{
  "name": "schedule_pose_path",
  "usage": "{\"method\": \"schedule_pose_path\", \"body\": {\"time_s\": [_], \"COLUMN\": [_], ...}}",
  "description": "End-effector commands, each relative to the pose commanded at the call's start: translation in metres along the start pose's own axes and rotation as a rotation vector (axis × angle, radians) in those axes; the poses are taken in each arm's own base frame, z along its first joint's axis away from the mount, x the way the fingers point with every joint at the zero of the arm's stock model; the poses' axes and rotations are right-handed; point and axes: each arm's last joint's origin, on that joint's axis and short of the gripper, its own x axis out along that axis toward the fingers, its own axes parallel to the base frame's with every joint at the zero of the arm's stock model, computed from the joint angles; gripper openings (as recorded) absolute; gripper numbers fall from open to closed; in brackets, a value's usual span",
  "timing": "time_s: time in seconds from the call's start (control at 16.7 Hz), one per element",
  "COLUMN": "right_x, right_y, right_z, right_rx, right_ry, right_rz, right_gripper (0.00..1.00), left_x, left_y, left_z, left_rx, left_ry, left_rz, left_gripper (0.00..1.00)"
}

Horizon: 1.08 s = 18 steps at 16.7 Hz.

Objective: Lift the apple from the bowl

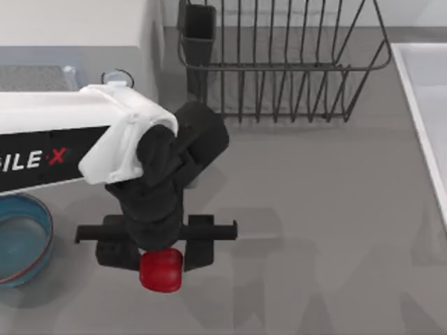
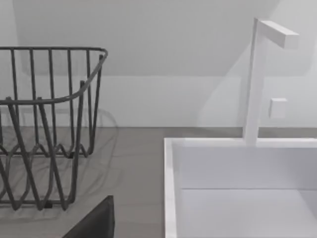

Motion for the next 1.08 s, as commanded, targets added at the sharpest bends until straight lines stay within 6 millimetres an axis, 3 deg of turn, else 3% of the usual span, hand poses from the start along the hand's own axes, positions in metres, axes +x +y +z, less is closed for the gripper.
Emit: {"method": "schedule_pose_path", "body": {"time_s": [0.18,0.96,1.08], "right_x": [0.0,0.0,0.0], "right_y": [0.0,0.0,0.0], "right_z": [0.0,0.0,0.0], "right_rx": [0.0,0.0,0.0], "right_ry": [0.0,0.0,0.0], "right_rz": [0.0,0.0,0.0], "right_gripper": [1.0,1.0,1.0], "left_x": [0.0,0.0,0.0], "left_y": [0.0,0.0,0.0], "left_z": [0.0,0.0,0.0], "left_rx": [0.0,0.0,0.0], "left_ry": [0.0,0.0,0.0], "left_rz": [0.0,0.0,0.0], "left_gripper": [0.0,0.98,1.0]}}
